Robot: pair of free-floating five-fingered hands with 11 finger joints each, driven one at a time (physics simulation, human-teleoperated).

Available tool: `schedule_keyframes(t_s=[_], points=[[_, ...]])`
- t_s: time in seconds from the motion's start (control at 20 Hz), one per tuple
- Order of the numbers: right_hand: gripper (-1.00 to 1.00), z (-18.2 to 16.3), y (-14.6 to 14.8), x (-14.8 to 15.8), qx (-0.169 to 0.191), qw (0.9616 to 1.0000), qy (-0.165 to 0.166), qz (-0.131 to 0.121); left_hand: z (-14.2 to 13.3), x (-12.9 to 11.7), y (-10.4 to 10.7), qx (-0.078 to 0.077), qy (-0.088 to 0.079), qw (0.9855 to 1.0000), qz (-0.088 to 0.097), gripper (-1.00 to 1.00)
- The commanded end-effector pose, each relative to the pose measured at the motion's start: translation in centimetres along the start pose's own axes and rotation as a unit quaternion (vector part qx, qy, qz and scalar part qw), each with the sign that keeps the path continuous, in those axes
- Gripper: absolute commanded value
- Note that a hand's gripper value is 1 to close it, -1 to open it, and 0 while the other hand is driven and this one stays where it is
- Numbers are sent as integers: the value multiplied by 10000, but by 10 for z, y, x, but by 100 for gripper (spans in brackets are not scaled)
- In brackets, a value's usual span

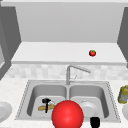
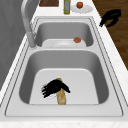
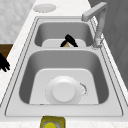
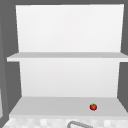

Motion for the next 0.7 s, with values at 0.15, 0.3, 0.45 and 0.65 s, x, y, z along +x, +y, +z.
schedule_keyframes(t_s=[0.15, 0.3, 0.45, 0.65], points=[[0, 0, 0, 0, 0, 10000, 0, 0, 5, -12, -2, -303, 81, 9994, 159, 100], [0, 0, 0, 0, 0, 10000, 0, 0, 6, 10, -7, -146, -116, 9977, -653, 100], [0, 0, 0, 0, 0, 10000, 0, 0, 2, 27, -16, -282, -217, 9888, -1452, 100], [0, 0, 0, 0, 0, 10000, 0, 0, 1, 33, -18, -367, -473, 9811, -1840, 100]])
